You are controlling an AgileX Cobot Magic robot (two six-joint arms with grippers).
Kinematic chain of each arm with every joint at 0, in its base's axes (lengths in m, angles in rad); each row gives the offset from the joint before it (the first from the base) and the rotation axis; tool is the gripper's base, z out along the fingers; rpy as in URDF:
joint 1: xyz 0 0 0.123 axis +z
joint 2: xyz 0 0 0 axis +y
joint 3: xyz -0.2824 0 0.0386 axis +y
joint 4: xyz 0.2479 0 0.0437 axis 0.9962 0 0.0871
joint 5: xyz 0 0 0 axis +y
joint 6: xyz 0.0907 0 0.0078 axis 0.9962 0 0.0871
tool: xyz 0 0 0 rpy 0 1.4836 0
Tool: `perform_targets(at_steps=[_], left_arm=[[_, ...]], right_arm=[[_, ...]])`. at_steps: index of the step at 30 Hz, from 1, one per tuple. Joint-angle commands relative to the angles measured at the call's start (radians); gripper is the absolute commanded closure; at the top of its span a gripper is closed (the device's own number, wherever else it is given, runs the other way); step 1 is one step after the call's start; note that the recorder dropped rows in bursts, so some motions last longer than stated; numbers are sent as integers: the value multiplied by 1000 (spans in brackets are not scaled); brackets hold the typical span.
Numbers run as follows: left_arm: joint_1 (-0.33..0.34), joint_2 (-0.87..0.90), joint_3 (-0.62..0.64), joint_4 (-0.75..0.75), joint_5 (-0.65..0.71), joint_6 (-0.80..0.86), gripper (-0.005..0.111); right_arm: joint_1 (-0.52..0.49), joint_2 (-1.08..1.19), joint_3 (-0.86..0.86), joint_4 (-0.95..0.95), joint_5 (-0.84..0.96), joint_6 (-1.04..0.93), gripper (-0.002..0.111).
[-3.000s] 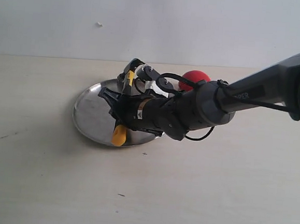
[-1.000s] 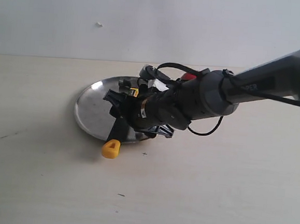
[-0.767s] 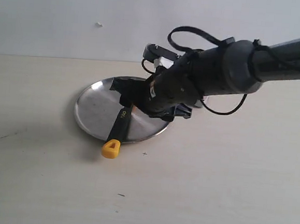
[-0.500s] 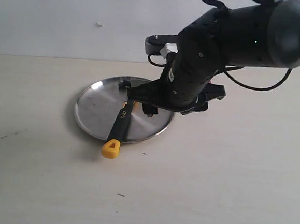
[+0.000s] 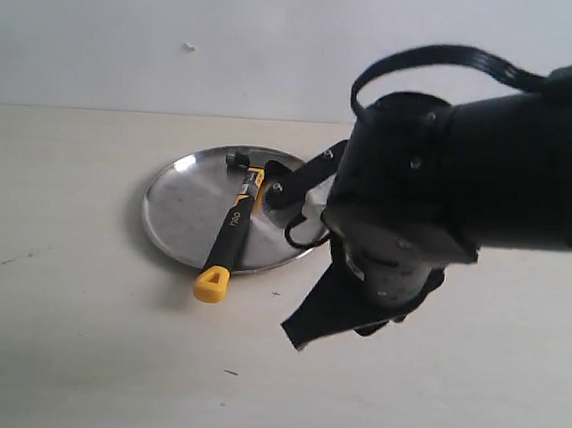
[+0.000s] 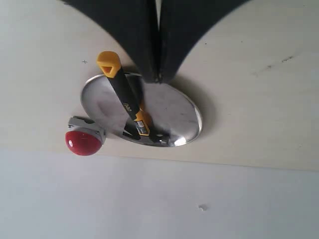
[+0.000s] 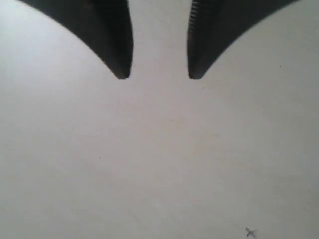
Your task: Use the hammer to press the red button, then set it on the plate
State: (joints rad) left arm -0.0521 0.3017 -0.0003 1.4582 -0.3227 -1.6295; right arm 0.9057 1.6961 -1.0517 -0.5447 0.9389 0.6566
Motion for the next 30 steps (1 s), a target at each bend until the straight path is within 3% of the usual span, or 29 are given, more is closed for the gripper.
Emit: perform_targets(at_steps=[1, 2, 11, 17, 30], left_arm=[[-8, 2, 0, 2, -2, 0, 107], [-8, 2, 0, 2, -2, 0, 107], [-8, 2, 0, 2, -2, 0, 107], [-8, 2, 0, 2, -2, 0, 107], [-8, 2, 0, 2, -2, 0, 107]], right_arm=[[98, -77, 94, -146, 6, 142, 103], [125, -103, 121, -174, 2, 179, 108], [311, -458, 353, -162, -217, 292, 108], [319, -616, 369, -13, -217, 292, 108], [322, -672, 369, -61, -229, 287, 108]])
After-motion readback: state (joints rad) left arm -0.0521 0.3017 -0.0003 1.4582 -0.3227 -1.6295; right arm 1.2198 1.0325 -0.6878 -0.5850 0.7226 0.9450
